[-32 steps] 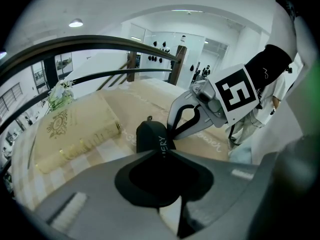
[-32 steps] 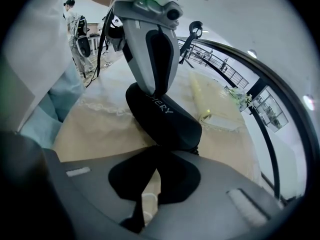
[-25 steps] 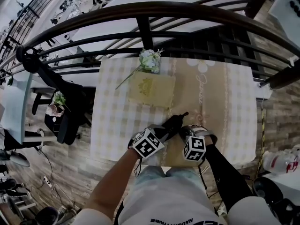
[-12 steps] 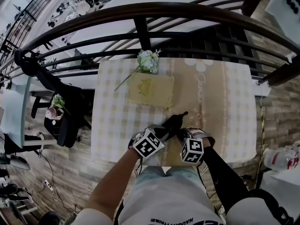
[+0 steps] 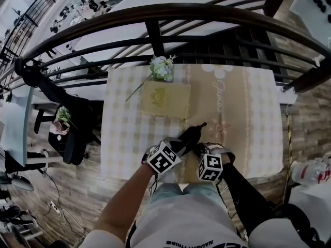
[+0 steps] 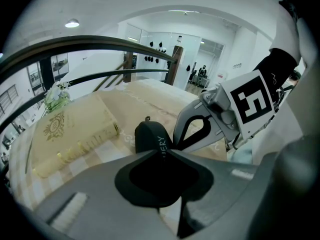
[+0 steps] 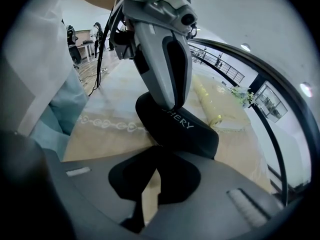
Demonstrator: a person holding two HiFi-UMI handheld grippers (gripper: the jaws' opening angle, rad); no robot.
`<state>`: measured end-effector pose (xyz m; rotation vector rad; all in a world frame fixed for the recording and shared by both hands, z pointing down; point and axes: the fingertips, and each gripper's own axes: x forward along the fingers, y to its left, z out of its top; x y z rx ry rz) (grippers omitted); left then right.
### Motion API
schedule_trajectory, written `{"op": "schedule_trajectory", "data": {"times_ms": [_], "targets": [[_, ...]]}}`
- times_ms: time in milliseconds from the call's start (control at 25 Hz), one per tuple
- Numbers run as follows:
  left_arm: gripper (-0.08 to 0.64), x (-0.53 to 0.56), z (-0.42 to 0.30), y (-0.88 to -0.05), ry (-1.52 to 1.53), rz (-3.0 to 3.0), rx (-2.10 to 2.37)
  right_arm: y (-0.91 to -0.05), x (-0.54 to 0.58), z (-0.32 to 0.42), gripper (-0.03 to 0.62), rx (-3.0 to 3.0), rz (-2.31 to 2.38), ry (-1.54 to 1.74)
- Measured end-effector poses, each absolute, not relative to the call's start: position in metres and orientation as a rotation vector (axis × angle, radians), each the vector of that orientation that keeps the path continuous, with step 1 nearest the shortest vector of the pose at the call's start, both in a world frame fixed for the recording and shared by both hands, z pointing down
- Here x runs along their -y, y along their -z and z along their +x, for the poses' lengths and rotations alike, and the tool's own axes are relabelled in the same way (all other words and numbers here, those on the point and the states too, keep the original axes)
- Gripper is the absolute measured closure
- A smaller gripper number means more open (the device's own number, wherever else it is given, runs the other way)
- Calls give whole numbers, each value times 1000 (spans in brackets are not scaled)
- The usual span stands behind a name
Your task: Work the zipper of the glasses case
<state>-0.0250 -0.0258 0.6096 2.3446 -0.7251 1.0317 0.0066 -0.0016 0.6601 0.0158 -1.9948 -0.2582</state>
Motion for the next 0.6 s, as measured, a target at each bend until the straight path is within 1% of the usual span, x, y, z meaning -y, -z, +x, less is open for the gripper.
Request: {"op": "schedule_trajectory", "data": {"times_ms": [600], "targets": [[508,25,-25,-608,-1023,2367,705,-658,-11,-2,563,2001,41,215]]}}
